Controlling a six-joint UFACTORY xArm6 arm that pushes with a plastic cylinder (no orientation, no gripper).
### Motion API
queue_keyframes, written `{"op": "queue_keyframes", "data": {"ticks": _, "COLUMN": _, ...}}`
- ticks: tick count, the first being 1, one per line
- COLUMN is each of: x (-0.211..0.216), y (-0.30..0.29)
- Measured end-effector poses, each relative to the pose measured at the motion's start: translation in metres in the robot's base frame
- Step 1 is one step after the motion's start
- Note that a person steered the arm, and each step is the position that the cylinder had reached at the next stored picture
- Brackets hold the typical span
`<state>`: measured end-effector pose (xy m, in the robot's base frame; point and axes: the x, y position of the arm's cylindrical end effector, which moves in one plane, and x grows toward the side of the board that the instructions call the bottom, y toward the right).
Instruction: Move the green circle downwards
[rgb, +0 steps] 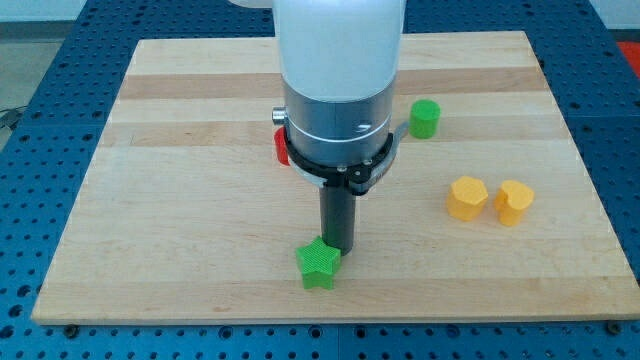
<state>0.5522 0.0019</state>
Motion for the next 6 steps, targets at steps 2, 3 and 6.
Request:
{"op": "queue_keyframes", "data": {"ticks": 2, "x": -0.069, "y": 0.078}}
{"op": "queue_keyframes", "data": {"ticks": 3, "x": -0.104, "y": 0.104}}
{"op": "queue_keyframes", "data": {"ticks": 6, "x": -0.131, "y": 0.054}}
